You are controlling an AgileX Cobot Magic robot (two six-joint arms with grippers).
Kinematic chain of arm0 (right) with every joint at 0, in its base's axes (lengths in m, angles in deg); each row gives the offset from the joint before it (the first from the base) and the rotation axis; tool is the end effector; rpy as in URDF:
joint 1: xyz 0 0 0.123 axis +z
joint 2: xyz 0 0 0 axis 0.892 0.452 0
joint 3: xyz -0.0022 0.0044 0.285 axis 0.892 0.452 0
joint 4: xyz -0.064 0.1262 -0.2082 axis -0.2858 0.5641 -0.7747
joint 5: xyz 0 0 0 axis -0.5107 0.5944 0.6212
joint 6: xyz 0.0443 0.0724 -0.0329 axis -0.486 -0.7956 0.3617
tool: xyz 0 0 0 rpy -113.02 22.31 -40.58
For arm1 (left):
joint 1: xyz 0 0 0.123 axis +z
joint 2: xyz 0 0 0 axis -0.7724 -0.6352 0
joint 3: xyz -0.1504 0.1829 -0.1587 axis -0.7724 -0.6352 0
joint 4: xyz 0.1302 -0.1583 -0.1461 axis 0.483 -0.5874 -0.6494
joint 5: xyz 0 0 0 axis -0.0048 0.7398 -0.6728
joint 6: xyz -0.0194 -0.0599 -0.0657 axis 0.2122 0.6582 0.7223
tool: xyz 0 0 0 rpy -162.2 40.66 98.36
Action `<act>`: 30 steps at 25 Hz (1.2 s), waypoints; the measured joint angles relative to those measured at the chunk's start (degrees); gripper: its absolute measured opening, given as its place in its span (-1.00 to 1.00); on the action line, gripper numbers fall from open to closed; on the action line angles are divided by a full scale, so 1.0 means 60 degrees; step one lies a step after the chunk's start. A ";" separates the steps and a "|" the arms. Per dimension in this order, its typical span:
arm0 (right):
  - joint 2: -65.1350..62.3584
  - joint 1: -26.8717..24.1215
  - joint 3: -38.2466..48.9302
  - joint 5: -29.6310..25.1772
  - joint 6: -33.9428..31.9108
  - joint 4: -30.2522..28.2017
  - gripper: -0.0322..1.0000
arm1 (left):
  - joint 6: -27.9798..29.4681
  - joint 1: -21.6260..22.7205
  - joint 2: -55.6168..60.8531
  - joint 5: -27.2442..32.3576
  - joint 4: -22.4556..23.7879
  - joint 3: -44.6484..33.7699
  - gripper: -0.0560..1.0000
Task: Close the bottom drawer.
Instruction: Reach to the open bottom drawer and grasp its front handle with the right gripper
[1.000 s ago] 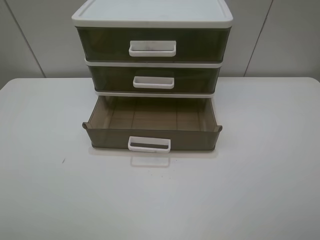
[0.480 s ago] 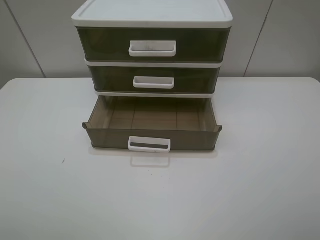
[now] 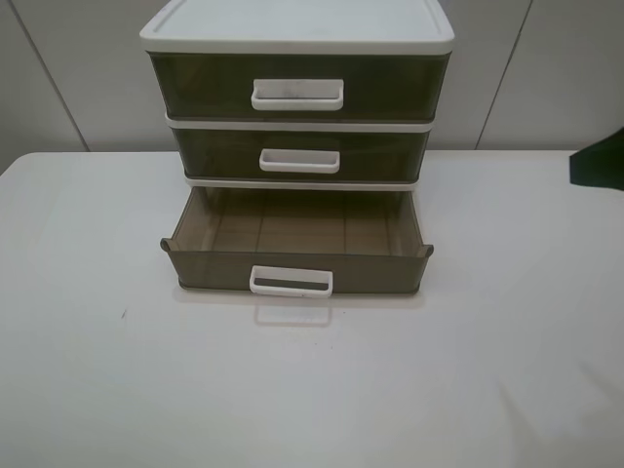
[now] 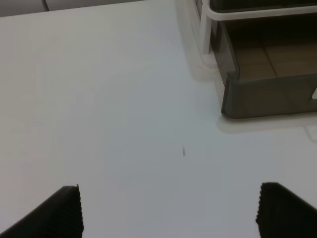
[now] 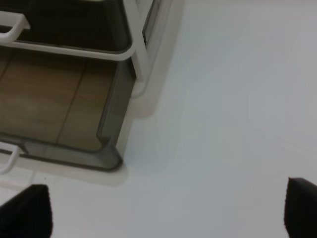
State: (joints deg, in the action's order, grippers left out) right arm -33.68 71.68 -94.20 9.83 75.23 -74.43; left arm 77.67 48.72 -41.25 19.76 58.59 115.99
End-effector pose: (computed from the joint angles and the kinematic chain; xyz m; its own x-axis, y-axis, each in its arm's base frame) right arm 0.1505 0.0280 0.3090 -0.7038 -0.0976 -0.7036 -0.1833 0.9819 0.0471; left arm -0.0067 -0.0048 0.2783 -0.4400 0.0903 -0.8935 0.1154 0.9924 0.0435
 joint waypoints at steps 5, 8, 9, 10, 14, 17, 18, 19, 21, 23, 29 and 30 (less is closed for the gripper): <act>0.1524 0.1589 0.0000 0.1746 0.0000 0.0011 0.65 | 0.0000 0.0000 0.0000 0.0000 0.0000 0.0000 0.47; 0.2299 0.2845 0.0000 0.2680 0.0000 0.0317 0.65 | 0.0000 0.0000 0.0000 0.0000 0.0000 0.0000 0.47; 0.2519 0.3242 0.0000 0.2775 0.0000 0.0469 0.65 | 0.0000 0.0000 0.0000 0.0000 0.0000 0.0000 0.47; 0.2692 0.3565 0.0000 0.2868 0.0000 0.0663 0.65 | 0.0000 0.0000 0.0000 0.0000 0.0000 0.0000 0.47; 0.3499 0.4912 0.0024 0.3777 0.0000 0.1489 0.65 | 0.0000 0.0000 0.0000 0.0000 0.0000 0.0000 0.47; 0.3973 0.5246 0.0356 0.4534 0.0000 0.1978 0.65 | 0.0000 0.0000 0.0000 0.0000 0.0000 0.0000 0.47; 0.4131 0.5282 0.0539 0.4889 0.0000 0.2272 0.65 | 0.0000 0.0000 0.0000 0.0000 0.0000 0.0000 0.47; 0.4265 0.5290 0.0694 0.5127 0.0000 0.2528 0.65 | 0.0000 0.0000 0.0000 0.0000 0.0000 0.0000 0.47; 0.4584 0.5414 0.1057 0.5607 0.0000 0.3075 0.65 | 0.0000 0.0000 0.0000 0.0000 0.0000 0.0000 0.47; 0.4995 0.5766 0.1480 0.6370 0.0000 0.3399 0.65 | 0.0000 0.0000 0.0000 0.0000 0.0000 0.0000 0.47; 0.5864 0.6064 0.1587 0.8153 0.0000 0.3435 0.44 | 0.0000 0.0000 0.0000 0.0000 0.0000 0.0000 0.47; 0.6052 0.6064 0.1587 0.8361 0.0000 0.3435 0.29 | 0.0000 0.0000 0.0000 0.0000 0.0000 0.0000 0.47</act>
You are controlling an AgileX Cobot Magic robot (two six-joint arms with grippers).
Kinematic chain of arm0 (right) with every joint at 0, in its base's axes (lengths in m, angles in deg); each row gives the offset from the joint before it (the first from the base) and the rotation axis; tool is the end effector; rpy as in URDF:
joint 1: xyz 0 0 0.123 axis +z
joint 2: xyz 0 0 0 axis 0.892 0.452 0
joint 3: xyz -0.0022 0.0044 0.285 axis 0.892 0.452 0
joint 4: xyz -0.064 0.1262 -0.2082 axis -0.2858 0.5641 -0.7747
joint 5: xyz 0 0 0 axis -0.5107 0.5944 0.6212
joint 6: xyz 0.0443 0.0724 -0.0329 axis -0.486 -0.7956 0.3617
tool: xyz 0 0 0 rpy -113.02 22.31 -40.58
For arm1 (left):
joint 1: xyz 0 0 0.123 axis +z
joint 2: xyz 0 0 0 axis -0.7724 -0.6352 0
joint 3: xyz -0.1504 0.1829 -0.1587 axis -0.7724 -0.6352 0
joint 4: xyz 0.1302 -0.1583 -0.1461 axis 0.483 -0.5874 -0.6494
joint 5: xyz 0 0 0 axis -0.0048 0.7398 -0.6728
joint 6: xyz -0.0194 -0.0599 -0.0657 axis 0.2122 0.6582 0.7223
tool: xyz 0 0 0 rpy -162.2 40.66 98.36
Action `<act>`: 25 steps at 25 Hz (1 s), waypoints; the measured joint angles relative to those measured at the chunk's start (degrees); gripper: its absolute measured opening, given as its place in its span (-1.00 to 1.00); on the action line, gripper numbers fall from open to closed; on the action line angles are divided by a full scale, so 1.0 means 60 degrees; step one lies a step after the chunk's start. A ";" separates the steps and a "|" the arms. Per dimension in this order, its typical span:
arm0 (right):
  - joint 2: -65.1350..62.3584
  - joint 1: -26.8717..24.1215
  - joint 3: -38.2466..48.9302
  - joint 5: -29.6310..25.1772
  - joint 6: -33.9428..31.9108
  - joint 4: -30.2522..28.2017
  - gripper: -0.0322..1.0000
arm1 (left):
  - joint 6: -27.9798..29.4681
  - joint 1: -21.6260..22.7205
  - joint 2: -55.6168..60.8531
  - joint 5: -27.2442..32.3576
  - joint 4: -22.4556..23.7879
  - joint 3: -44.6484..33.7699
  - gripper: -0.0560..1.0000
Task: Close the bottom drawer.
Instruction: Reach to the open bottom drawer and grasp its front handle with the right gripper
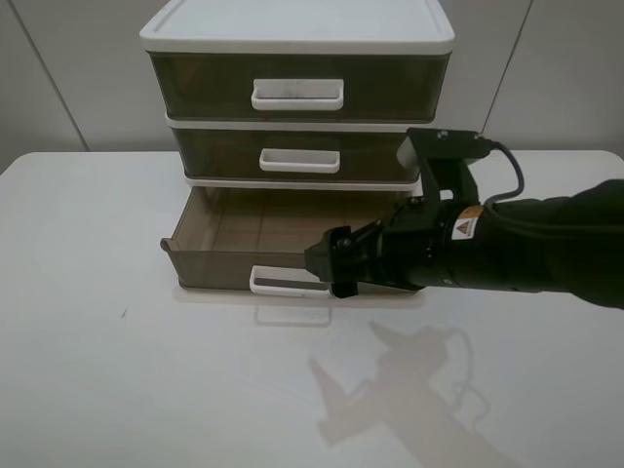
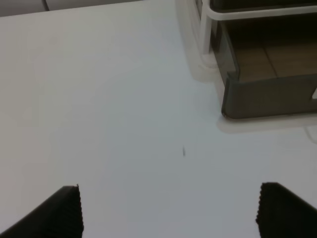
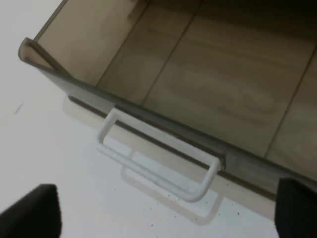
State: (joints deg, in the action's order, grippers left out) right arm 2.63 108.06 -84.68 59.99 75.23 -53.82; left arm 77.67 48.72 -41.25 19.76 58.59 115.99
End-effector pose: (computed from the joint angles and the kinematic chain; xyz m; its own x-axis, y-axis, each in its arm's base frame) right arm 0.1889 0.1826 0.1786 -0.6934 -0.1564 -0.7033 -0.4520 0.8547 0.2555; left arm -0.0067 -0.0048 0.2783 -0.4400 0.0903 -0.8935 0.1154 0.9924 0.0435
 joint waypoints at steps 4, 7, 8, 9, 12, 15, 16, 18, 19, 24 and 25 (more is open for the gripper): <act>0.0501 0.0053 0.0000 0.0211 0.0000 0.0000 -0.38 | 0.0000 0.0000 0.0000 0.0000 0.0000 0.0000 0.47; 0.0705 0.0365 0.0019 0.0481 0.0000 0.0009 -0.78 | 0.0000 0.0000 0.0000 0.0000 0.0000 0.0000 0.47; 0.0814 0.0532 0.0042 0.0901 0.0000 0.0009 -0.86 | 0.0000 0.0000 0.0000 0.0000 0.0000 0.0000 0.47; 0.0880 0.0554 0.0042 0.1126 0.0000 0.0009 -0.87 | 0.0000 0.0000 0.0000 0.0000 0.0000 0.0000 0.47; 0.1217 0.0556 0.0042 0.1802 0.0000 0.0009 -0.89 | 0.0000 0.0000 0.0000 0.0000 0.0000 0.0000 0.47; 0.1654 0.0620 0.0042 0.2472 0.0000 0.0020 -0.90 | 0.0000 0.0000 0.0000 0.0000 0.0000 0.0000 0.47; 0.1794 0.0636 0.0042 0.2721 0.0000 0.0020 -0.90 | 0.0000 0.0000 0.0000 0.0000 0.0000 0.0000 0.47; 0.2000 0.0671 0.0033 0.2925 0.0000 0.0020 -0.90 | 0.0000 0.0000 0.0000 0.0000 0.0000 0.0000 0.47; 0.2073 0.0671 0.0033 0.2949 0.0000 0.0020 -0.90 | 0.0000 0.0000 0.0000 0.0000 0.0000 0.0000 0.47; 0.2111 0.0682 -0.0117 0.2879 0.0000 0.0012 -0.90 | 0.0000 0.0000 0.0000 0.0000 0.0000 0.0000 0.47; 0.2119 0.0682 -0.0225 0.2846 0.0000 0.0012 -0.90 | 0.0000 0.0000 0.0000 0.0000 0.0000 0.0000 0.47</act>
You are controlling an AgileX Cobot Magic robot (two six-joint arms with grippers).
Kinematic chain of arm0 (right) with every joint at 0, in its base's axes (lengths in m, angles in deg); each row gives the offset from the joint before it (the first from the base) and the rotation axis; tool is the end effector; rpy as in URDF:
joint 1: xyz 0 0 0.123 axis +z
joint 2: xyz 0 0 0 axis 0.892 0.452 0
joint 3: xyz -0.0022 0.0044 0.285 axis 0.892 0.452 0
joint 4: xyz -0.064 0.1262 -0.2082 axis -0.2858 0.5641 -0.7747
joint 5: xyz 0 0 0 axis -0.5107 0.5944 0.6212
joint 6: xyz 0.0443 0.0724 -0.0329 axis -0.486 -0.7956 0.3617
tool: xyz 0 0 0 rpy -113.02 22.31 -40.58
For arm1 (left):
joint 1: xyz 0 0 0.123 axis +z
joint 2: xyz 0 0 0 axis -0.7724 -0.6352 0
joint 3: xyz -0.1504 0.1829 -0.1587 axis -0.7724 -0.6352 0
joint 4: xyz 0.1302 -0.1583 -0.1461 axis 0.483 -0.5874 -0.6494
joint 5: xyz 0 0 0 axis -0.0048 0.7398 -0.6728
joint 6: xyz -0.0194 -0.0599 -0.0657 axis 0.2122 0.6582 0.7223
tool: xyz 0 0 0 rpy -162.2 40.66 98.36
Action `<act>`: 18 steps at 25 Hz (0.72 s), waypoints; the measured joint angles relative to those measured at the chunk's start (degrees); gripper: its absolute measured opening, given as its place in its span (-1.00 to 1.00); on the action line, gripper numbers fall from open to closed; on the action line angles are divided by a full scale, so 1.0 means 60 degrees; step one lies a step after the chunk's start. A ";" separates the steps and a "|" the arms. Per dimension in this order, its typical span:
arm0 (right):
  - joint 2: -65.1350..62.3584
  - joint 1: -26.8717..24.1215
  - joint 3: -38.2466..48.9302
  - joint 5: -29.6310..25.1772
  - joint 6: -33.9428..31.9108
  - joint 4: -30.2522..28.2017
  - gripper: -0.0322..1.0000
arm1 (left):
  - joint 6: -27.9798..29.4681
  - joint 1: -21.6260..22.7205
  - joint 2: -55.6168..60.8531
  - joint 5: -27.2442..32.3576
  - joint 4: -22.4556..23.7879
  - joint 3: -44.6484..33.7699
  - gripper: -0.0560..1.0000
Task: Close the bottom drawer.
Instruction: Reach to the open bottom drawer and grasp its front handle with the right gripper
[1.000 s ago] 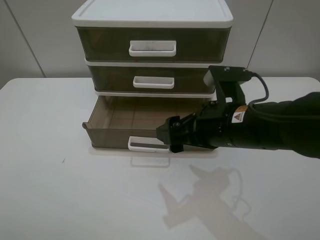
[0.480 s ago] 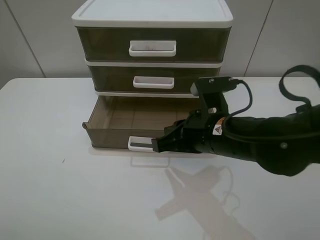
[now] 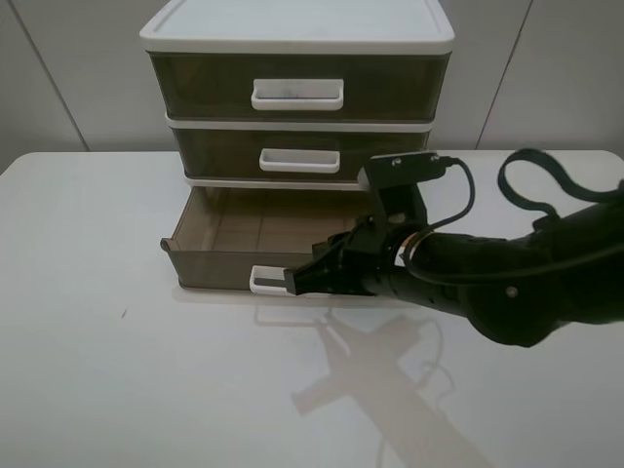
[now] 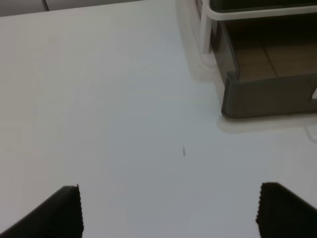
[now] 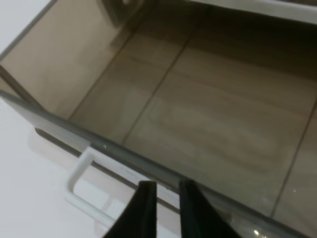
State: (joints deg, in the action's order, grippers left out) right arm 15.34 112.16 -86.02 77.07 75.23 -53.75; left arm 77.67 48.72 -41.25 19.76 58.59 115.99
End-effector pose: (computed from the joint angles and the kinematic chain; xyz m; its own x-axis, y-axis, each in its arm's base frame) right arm 0.2028 0.2101 0.1423 -0.6037 -0.1648 -0.7800 -0.4732 0.8615 0.1842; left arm -0.0067 -0.0048 0.2783 -0.4400 0.0903 -0.8935 0.1154 0.9924 0.0435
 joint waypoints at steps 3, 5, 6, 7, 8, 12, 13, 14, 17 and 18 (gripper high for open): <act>0.0171 0.0000 -0.0207 -0.0025 0.0000 -0.0007 -0.90 | 0.0000 0.0000 0.0000 0.0000 0.0000 0.0000 0.47; 0.0392 0.0000 -0.0301 -0.0087 0.0000 -0.0007 -0.90 | 0.0000 0.0000 0.0000 0.0000 0.0000 0.0000 0.47; 0.0486 0.0000 -0.0334 -0.0107 0.0000 0.0001 -0.90 | 0.0000 0.0000 0.0000 0.0000 0.0000 0.0000 0.47; 0.0581 0.0000 -0.0348 -0.0134 0.0000 0.0001 -0.90 | 0.0000 0.0000 0.0000 0.0000 0.0000 0.0000 0.47; 0.0653 0.0000 -0.0364 -0.0150 0.0000 0.0001 -0.90 | 0.0000 0.0000 0.0000 0.0000 0.0000 0.0000 0.47; 0.0832 0.0000 -0.0456 -0.0189 0.0000 0.0042 -0.90 | 0.0000 0.0000 0.0000 0.0000 0.0000 0.0000 0.47; 0.0864 0.0000 -0.0465 -0.0189 0.0000 0.0063 -0.90 | 0.0000 0.0000 0.0000 0.0000 0.0000 0.0000 0.47; 0.0942 0.0000 -0.0475 -0.0143 0.0000 0.0113 -0.90 | 0.0000 0.0000 0.0000 0.0000 0.0000 0.0000 0.47; 0.1152 0.0004 -0.0494 -0.0021 0.0000 0.0171 -0.90 | 0.0000 0.0000 0.0000 0.0000 0.0000 0.0000 0.47; 0.1232 0.0004 -0.0494 0.0023 0.0000 0.0208 -0.90 | 0.0000 0.0000 0.0000 0.0000 0.0000 0.0000 0.47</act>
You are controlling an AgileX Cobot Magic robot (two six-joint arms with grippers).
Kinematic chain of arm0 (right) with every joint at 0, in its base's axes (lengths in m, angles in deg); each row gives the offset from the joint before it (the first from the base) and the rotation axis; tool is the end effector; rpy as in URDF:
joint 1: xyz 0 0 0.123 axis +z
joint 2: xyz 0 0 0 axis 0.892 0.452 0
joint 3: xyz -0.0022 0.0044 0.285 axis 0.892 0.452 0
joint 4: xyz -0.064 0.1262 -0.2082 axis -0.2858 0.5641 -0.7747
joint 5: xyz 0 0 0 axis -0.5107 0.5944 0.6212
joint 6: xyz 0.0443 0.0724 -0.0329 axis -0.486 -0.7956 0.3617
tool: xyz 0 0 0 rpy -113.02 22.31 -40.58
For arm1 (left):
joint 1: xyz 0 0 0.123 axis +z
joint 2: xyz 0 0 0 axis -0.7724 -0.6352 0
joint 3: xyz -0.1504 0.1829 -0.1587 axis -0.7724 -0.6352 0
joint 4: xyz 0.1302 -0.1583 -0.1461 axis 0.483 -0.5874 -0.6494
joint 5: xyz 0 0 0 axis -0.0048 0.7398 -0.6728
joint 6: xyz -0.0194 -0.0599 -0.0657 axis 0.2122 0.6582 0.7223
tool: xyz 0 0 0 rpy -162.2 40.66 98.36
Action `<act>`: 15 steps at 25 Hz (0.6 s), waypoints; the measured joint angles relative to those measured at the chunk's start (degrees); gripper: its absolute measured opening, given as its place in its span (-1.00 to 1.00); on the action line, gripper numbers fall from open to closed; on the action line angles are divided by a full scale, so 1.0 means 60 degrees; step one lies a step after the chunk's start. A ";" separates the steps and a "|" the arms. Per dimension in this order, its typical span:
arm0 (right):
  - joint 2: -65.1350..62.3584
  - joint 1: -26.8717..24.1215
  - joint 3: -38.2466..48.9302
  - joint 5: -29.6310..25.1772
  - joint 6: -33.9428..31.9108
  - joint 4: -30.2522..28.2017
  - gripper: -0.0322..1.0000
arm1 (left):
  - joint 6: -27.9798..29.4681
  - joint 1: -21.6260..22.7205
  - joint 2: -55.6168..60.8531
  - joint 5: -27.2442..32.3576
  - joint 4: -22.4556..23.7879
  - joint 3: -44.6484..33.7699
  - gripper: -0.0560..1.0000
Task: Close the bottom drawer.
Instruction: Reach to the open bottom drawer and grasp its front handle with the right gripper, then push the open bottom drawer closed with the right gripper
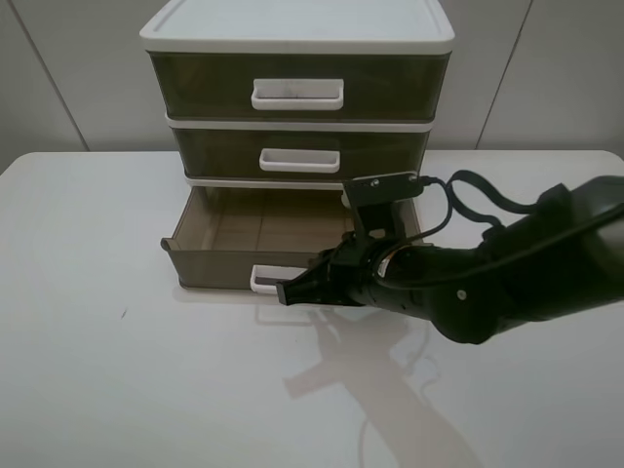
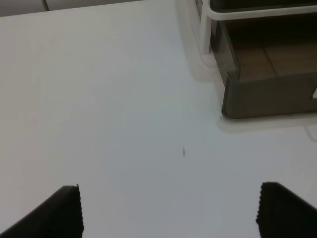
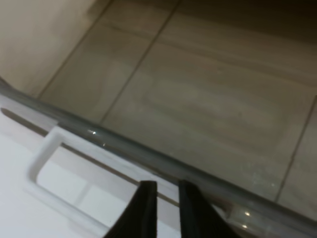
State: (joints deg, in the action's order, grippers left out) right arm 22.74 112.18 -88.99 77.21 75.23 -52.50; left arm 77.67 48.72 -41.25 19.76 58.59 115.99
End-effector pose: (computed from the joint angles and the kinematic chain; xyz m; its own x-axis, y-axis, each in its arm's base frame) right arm 0.2127 0.2204 0.1146 -0.6500 -0.1909 -0.7356 -0.4465 0.8792 0.1664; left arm -0.0067 -0.0048 0.2783 -0.4400 0.0903 -0.8935 0.1154 0.9924 0.0435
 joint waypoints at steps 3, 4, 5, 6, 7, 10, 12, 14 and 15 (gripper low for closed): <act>0.0166 0.0000 0.0000 0.0220 0.0000 0.0029 -0.90 | 0.0000 0.0000 0.0000 0.0000 0.0000 0.0000 0.47; 0.0185 0.0000 0.0000 0.0273 0.0000 0.0029 -0.90 | 0.0000 0.0000 0.0000 0.0000 0.0000 0.0000 0.47; 0.0211 0.0000 0.0000 0.0313 0.0000 0.0029 -0.90 | 0.0000 0.0000 0.0000 0.0000 0.0000 0.0000 0.47; 0.0235 0.0000 0.0000 0.0383 0.0000 0.0029 -0.90 | 0.0000 0.0000 0.0000 0.0000 0.0000 0.0000 0.47; 0.0247 0.0000 0.0000 0.0455 0.0000 0.0029 -0.90 | 0.0000 0.0000 0.0000 0.0000 0.0000 0.0000 0.47; 0.0247 0.0000 0.0000 0.0713 0.0000 0.0029 -0.90 | 0.0000 0.0000 0.0000 0.0000 0.0000 0.0000 0.47; 0.0264 0.0000 0.0000 0.0889 0.0000 0.0029 -0.90 | 0.0000 0.0000 0.0000 0.0000 0.0000 0.0000 0.47; 0.0364 0.0000 -0.0009 0.1125 0.0000 0.0029 -0.90 | 0.0000 0.0000 0.0000 0.0000 0.0000 0.0000 0.47; 0.0449 0.0000 -0.0025 0.1204 0.0000 0.0029 -0.90 | 0.0000 0.0000 0.0000 0.0000 0.0000 0.0000 0.47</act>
State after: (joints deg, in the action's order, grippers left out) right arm 25.43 112.18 -89.14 84.43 75.23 -52.33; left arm 77.67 48.72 -41.25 19.76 58.59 115.99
